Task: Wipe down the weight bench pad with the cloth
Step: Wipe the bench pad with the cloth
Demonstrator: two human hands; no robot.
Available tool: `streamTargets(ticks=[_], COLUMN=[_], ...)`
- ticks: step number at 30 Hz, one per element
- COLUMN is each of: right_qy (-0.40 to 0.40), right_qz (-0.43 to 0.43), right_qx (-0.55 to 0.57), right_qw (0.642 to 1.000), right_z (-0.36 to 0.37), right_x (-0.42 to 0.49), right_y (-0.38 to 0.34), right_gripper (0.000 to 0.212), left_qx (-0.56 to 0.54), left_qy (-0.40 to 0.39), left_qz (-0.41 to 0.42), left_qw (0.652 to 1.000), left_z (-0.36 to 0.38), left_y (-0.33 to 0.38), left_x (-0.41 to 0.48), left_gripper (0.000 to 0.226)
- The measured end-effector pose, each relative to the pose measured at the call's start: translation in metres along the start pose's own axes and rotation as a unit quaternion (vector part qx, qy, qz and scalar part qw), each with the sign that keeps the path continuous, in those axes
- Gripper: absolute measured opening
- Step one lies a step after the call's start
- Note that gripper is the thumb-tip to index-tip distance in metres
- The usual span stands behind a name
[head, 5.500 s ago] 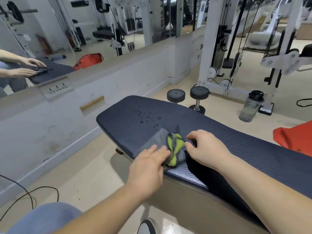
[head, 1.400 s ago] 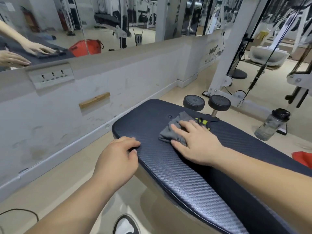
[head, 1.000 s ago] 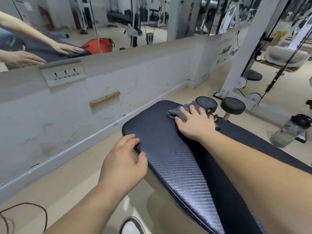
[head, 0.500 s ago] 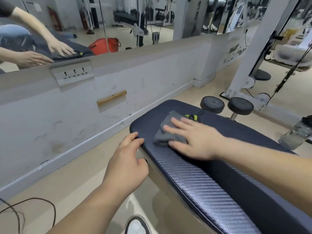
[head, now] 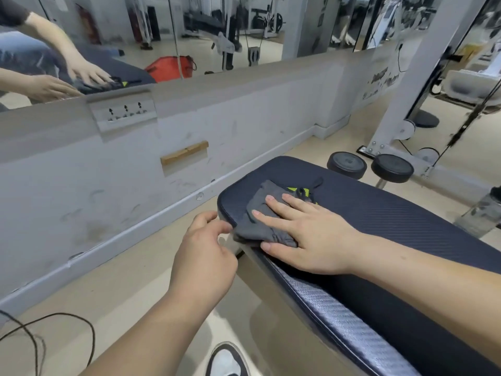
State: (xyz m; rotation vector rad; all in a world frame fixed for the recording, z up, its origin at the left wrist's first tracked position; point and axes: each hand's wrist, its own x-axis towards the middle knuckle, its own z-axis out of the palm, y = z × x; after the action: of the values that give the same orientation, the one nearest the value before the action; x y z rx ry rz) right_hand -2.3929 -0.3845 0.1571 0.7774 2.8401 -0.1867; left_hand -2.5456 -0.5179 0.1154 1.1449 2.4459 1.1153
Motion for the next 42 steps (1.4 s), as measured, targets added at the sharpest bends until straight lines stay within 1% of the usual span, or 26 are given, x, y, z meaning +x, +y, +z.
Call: streamTargets(ticks=[2,6,8,11,13,15,16,17,20,22,24,26,28,30,32,34,36,37,38,40,42], right_qy=[-0.008,-0.014,-0.006,0.016,0.033,0.029,0.027,0.026,0.023,0.019,0.017,0.016,0.007,-0.008,-0.012,0.007,0.023,0.024,0.023,0.021,0.017], right_qz=[0.003,0.032,0.083,0.191,0.261,0.302,0.302,0.283,0.169,0.101,0.060,0.042,0.045,0.075,0.156,0.256,0.316,0.320,0.305,0.234,0.140], right_qx=[-0.016,-0.005,0.014,0.048,0.059,0.064,0.067,0.067,0.045,0.030,0.019,0.003,-0.007,-0.004,0.018,0.044,0.046,0.041,0.036,0.032,0.020], right_qw=[1.000,0.999,0.996,0.980,0.963,0.951,0.951,0.956,0.984,0.994,0.998,0.999,0.999,0.997,0.987,0.966,0.947,0.946,0.951,0.972,0.990], right_z=[-0.004,-0.011,-0.015,-0.016,-0.014,-0.014,-0.014,-0.014,-0.006,0.000,0.004,0.007,0.007,0.004,-0.001,0.001,0.011,0.015,0.017,0.019,0.025], right_x=[0.000,0.050,0.082,0.114,0.124,0.128,0.128,0.126,0.103,0.072,0.037,0.002,-0.022,-0.027,-0.021,-0.015,-0.010,-0.011,-0.016,-0.042,-0.086], right_y=[0.008,0.019,0.036,0.058,0.053,0.033,0.021,0.010,-0.013,-0.021,-0.020,-0.010,0.012,0.047,0.086,0.110,0.106,0.094,0.078,0.044,0.023], right_gripper=[0.077,0.071,0.074,0.077,0.075,0.071,0.069,0.068,0.067,0.066,0.065,0.065,0.064,0.063,0.064,0.067,0.069,0.070,0.070,0.069,0.067], left_qx=[-0.006,-0.005,-0.007,-0.012,-0.013,-0.017,-0.020,-0.024,-0.041,-0.050,-0.049,-0.036,-0.021,-0.012,-0.007,0.004,0.017,0.021,0.023,0.029,0.034], left_qy=[0.007,0.009,0.008,0.003,-0.006,-0.011,-0.009,0.000,0.046,0.063,0.067,0.061,0.051,0.039,0.014,-0.010,-0.021,-0.022,-0.023,-0.022,-0.021], left_qz=[0.012,0.020,0.019,0.022,0.025,0.019,0.012,0.003,-0.036,-0.051,-0.042,-0.018,0.010,0.036,0.065,0.096,0.116,0.124,0.132,0.155,0.178], left_qw=[1.000,1.000,1.000,1.000,1.000,1.000,1.000,1.000,0.997,0.995,0.996,0.997,0.998,0.999,0.998,0.995,0.993,0.992,0.991,0.987,0.983], left_z=[0.000,0.006,0.006,0.006,0.008,0.008,0.007,0.005,-0.004,-0.009,-0.010,-0.006,0.001,0.007,0.013,0.018,0.022,0.023,0.025,0.027,0.028], left_y=[0.001,-0.001,0.002,0.004,0.001,-0.002,-0.003,-0.004,-0.005,0.000,0.005,0.009,0.014,0.024,0.034,0.041,0.046,0.048,0.050,0.053,0.055], left_x=[-0.001,0.004,0.004,0.004,0.003,0.003,0.004,0.005,0.011,0.011,0.009,0.005,0.003,0.000,-0.004,-0.007,-0.007,-0.008,-0.008,-0.009,-0.011], left_gripper=[0.053,0.063,0.064,0.064,0.065,0.066,0.066,0.066,0.065,0.064,0.065,0.063,0.059,0.055,0.054,0.054,0.055,0.055,0.055,0.056,0.057])
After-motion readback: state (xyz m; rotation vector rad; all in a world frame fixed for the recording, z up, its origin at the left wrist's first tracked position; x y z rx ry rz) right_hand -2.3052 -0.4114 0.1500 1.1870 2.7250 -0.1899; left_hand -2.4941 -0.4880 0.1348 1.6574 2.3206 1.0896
